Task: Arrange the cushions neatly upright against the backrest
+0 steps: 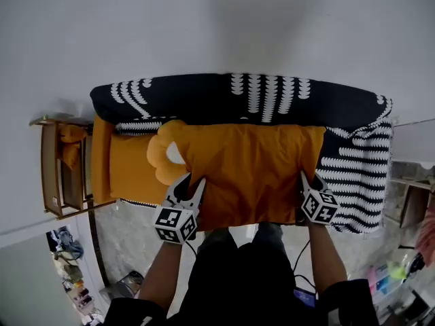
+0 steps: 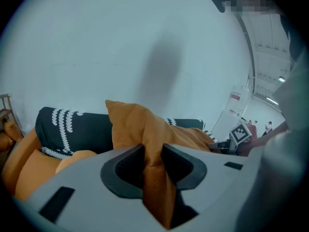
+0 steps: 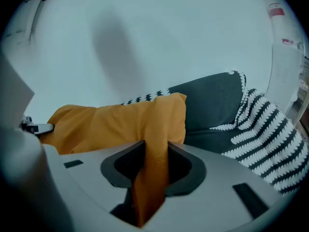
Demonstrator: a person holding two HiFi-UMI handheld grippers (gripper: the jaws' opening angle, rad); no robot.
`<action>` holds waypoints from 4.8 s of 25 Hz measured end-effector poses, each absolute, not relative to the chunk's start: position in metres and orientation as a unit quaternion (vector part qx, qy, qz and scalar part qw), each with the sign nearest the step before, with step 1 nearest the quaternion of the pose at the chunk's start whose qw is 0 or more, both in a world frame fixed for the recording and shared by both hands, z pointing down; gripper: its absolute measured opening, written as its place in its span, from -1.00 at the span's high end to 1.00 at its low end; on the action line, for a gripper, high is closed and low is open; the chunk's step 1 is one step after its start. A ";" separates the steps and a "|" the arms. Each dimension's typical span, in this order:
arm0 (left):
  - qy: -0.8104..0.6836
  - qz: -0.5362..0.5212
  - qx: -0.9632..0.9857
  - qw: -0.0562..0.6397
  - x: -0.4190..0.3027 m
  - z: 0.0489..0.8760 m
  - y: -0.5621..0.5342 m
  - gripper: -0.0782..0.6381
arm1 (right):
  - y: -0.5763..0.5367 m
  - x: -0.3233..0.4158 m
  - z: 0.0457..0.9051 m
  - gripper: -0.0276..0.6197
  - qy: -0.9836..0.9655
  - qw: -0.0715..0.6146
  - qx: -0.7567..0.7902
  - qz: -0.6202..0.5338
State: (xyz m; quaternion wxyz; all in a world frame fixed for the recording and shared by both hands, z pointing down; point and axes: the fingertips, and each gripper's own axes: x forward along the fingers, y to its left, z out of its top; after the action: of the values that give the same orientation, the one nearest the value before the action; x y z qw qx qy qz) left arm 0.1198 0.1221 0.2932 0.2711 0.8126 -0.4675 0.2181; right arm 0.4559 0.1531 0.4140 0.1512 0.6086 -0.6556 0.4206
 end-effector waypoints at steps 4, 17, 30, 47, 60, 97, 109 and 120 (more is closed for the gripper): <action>-0.454 0.193 0.823 0.282 0.184 0.297 0.125 0.40 | 0.163 0.527 0.398 0.48 -0.648 0.151 0.628 0.405; -0.394 0.147 0.861 0.287 0.356 0.324 0.077 0.38 | 0.156 0.705 0.385 0.49 -0.602 0.138 0.703 0.354; -0.396 0.100 0.874 0.263 0.414 0.333 -0.005 0.32 | 0.066 0.775 0.370 0.47 -0.614 0.101 0.732 0.278; -0.402 0.189 0.851 0.281 0.438 0.427 -0.022 0.19 | 0.054 0.808 0.441 0.33 -0.596 0.125 0.743 0.279; -0.438 0.291 0.801 0.287 0.403 0.476 0.003 -0.01 | 0.092 0.787 0.479 -0.02 -0.567 0.185 0.740 0.311; -0.594 0.227 0.703 0.319 -0.069 0.419 0.075 0.01 | 0.062 0.291 0.421 0.10 -0.741 0.221 0.565 0.286; -0.565 0.260 0.679 0.390 -0.170 0.498 0.063 -0.16 | 0.013 0.121 0.486 0.02 -0.753 0.234 0.501 0.356; -0.570 0.203 0.643 0.470 -0.178 0.552 0.079 -0.01 | 0.013 0.081 0.597 -0.22 -0.712 0.243 0.436 0.494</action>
State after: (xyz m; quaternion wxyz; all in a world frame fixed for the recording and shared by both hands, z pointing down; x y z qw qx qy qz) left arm -0.1777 0.0787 0.5516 0.4700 0.6429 -0.5698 0.2027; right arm 0.0808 0.0126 0.5971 0.2427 0.4361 -0.7121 0.4938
